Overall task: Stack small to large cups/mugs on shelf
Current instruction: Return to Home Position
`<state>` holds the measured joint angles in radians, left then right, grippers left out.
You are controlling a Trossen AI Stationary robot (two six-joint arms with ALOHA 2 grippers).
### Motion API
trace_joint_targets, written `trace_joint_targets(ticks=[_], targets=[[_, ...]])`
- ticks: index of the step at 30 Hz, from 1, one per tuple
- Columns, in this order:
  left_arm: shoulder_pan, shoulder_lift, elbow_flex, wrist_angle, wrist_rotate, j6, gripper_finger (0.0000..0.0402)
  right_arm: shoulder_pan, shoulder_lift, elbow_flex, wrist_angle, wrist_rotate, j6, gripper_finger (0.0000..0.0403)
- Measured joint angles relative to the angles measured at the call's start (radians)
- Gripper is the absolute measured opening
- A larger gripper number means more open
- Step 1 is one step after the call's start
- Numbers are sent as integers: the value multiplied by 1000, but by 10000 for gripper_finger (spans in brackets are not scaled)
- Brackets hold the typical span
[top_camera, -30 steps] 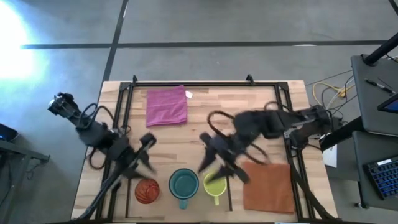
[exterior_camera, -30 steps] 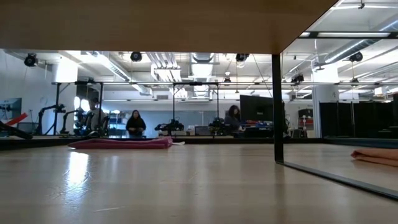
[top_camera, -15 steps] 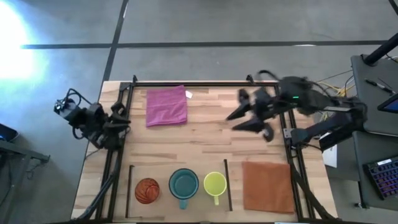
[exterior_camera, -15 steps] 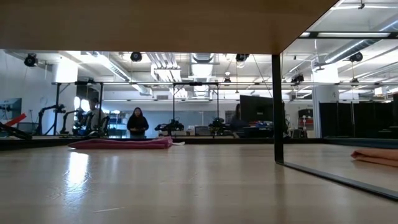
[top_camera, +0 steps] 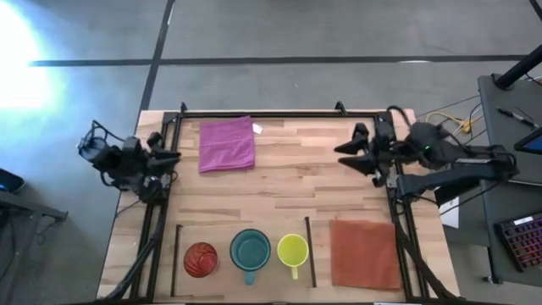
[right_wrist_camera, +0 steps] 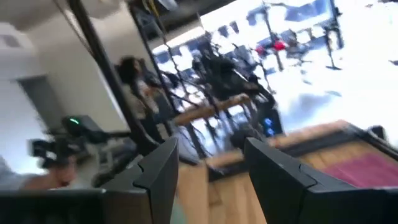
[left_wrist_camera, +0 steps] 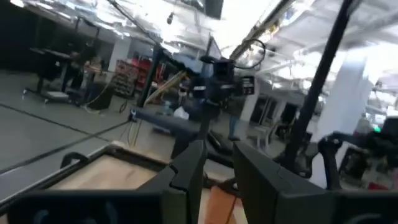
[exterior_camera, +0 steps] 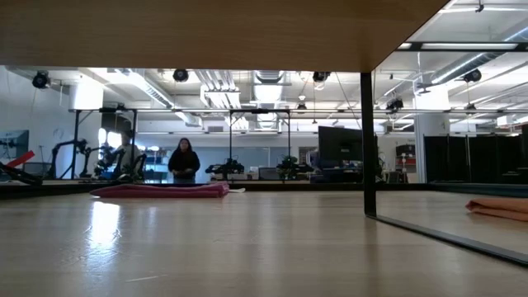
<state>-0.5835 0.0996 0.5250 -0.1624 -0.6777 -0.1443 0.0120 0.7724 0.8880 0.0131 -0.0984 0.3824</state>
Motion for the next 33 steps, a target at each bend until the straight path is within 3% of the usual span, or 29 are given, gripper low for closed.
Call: trace_joint_targets(ticks=[5,8,13,16,18,21,23,24,27,28,30,33], targets=[[0,63,-19,156,22,52,73,0,-109,-112,19,92,0,178],[-1,89,-17,135,21,82,73,0,-164,-161,24,128,3,178],[-1,-20,43,127,-156,270,73,0,-219,-202,27,126,3,178],[2,-69,107,32,-284,282,73,0,-240,-214,26,128,2,178],[4,-61,163,-128,-325,240,73,0,-246,-221,21,127,5,178],[5,-49,239,-223,-185,174,73,0,-254,-230,22,127,15,178],[11,-41,243,-157,-127,183,73,0,-256,-230,26,127,24,178],[15,-41,244,-95,-18,204,73,0,-258,-230,26,127,29,178],[21,-64,241,92,506,232,73,0,-260,-230,22,126,34,178],[19,-64,243,149,619,229,73,0,-262,-228,24,126,33,178],[22,-65,245,198,708,202,73,0,-266,-225,30,126,30,178],[38,-65,324,31,707,119,73,1,-269,-222,58,112,17,178]])
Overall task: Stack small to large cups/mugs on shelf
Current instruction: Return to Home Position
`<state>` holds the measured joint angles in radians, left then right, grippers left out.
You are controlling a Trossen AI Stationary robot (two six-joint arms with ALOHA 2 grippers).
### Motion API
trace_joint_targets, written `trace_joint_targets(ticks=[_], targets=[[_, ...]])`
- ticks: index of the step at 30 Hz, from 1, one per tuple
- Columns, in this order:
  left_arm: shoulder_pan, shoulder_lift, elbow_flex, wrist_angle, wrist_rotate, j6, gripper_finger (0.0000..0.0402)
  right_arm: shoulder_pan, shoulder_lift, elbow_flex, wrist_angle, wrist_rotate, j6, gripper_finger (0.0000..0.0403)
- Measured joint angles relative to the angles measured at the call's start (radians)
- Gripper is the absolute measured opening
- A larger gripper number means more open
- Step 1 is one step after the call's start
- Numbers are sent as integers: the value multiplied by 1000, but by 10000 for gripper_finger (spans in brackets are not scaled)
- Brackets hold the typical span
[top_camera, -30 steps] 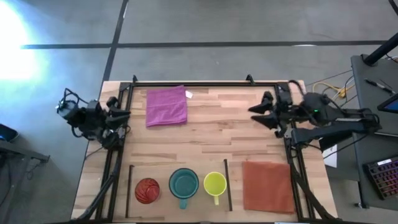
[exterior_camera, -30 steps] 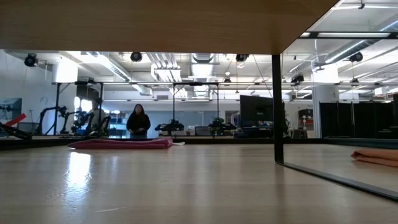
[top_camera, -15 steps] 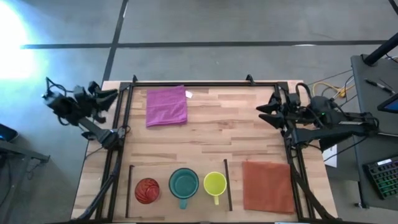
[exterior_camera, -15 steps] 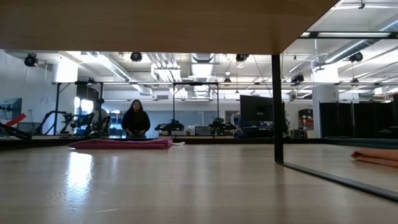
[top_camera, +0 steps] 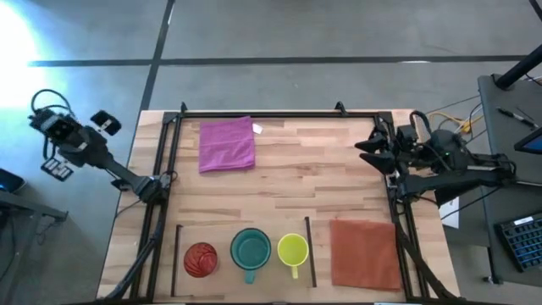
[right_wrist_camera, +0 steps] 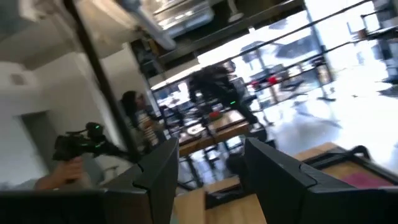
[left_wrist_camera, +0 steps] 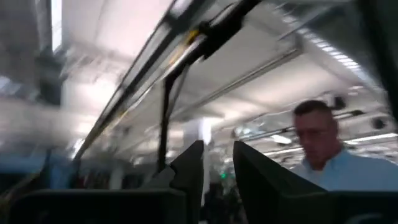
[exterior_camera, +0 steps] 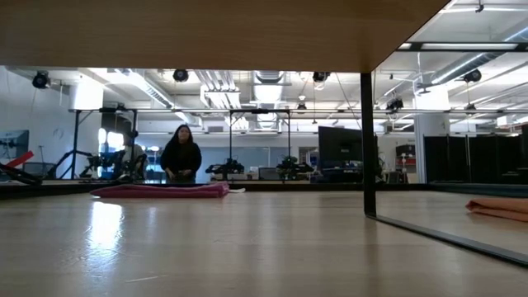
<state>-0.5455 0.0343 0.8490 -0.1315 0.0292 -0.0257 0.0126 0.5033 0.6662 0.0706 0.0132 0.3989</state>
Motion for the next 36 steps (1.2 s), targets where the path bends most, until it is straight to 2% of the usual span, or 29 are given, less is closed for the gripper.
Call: trace_joint_targets(ticks=[1,3,4,5,7,11,13,18,25,36], targets=[[1,3,20,-82,-67,-47,73,0,0,0,6,-24,-1,178],[2,13,-2,-191,-312,-132,73,0,5,-22,37,-80,1,178],[1,20,-41,-204,-437,-157,73,1,16,-45,79,-110,5,178],[1,28,-87,-196,-505,-167,73,3,30,-73,141,-139,9,178],[1,16,-191,-70,-498,-130,73,2,62,-147,304,-179,7,178],[1,-3,-379,228,-318,-44,73,2,111,-288,618,-196,-6,178],[1,-4,-441,262,-281,-45,73,0,137,-344,720,-196,-3,178],[1,-4,-594,494,-303,-35,73,0,158,-426,834,-195,16,178],[1,-4,-823,774,-331,-62,73,0,157,-464,857,-173,0,178],[2,-3,-841,640,-458,-173,73,0,166,-537,810,-140,-22,178]])
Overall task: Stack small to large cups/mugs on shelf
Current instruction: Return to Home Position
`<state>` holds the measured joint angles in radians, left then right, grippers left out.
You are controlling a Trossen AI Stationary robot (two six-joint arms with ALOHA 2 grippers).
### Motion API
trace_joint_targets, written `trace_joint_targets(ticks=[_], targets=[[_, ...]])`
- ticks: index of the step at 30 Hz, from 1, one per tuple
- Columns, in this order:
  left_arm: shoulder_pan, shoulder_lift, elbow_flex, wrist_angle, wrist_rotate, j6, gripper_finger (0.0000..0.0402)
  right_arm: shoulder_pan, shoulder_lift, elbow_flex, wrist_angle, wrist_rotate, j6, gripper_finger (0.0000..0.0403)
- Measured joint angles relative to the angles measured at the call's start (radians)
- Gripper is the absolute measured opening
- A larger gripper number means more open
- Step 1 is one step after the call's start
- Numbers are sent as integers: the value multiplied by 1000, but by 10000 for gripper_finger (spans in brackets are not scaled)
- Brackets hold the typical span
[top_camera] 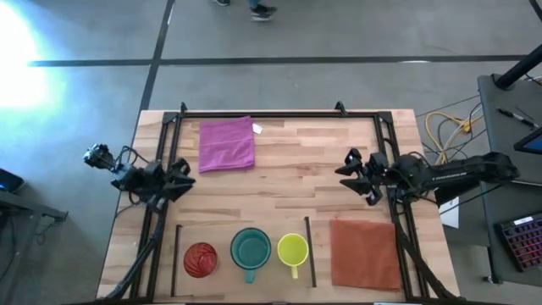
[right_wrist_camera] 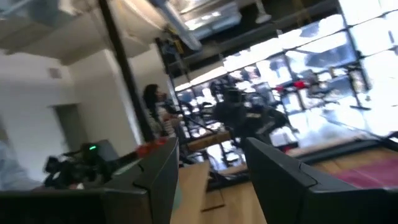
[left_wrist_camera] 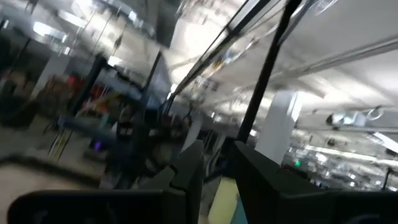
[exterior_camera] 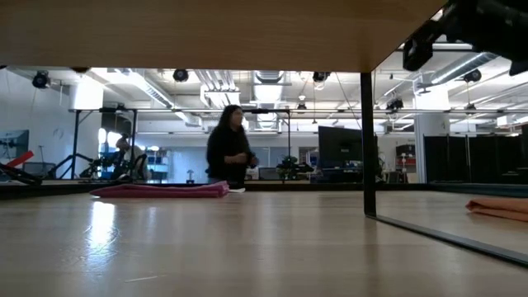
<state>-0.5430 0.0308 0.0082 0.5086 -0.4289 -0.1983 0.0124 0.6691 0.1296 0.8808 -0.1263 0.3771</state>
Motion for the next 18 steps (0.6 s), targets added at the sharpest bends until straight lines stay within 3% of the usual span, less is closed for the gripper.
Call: trace_joint_targets(ticks=[6,12,18], targets=[[0,1,0,-150,-29,-184,73,0,-1,-46,28,69,16,178],[0,-1,-1,-154,-74,-186,73,0,-1,-123,135,69,11,178],[0,-1,-2,-163,-79,-191,73,-2,-7,-121,117,66,-10,178]])
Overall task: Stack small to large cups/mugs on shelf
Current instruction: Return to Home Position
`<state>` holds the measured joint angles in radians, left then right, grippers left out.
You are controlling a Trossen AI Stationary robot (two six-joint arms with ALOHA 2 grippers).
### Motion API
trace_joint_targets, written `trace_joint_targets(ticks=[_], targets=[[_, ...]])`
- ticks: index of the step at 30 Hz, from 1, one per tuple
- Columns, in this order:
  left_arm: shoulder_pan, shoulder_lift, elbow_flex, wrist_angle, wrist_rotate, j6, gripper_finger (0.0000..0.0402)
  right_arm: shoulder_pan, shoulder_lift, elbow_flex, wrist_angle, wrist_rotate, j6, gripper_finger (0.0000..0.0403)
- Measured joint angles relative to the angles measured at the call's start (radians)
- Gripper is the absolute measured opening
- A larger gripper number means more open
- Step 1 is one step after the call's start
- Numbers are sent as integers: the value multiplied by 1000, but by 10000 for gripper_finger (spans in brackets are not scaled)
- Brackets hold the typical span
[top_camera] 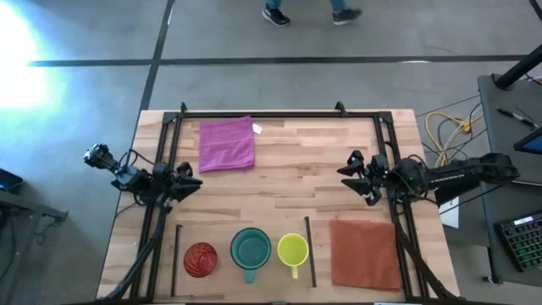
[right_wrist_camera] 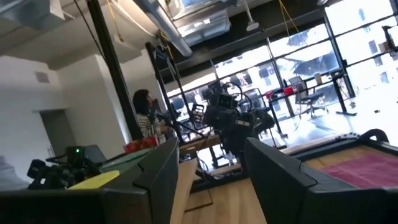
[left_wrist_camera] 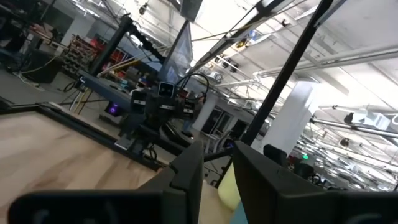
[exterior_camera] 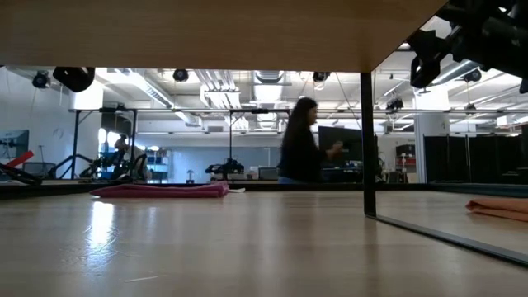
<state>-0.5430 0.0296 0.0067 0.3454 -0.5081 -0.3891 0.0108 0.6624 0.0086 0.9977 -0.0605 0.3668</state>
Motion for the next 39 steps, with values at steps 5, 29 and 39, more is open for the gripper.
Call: trace_joint_targets(ticks=[5,29,39], targets=[[0,0,0,-19,-11,-44,73,-76,-33,0,-1,-37,18,178],[0,-1,-2,-18,-28,-41,73,-358,-650,0,-673,-179,112,178],[0,2,-2,-109,-116,6,73,-359,-648,1,-782,-163,110,178]])
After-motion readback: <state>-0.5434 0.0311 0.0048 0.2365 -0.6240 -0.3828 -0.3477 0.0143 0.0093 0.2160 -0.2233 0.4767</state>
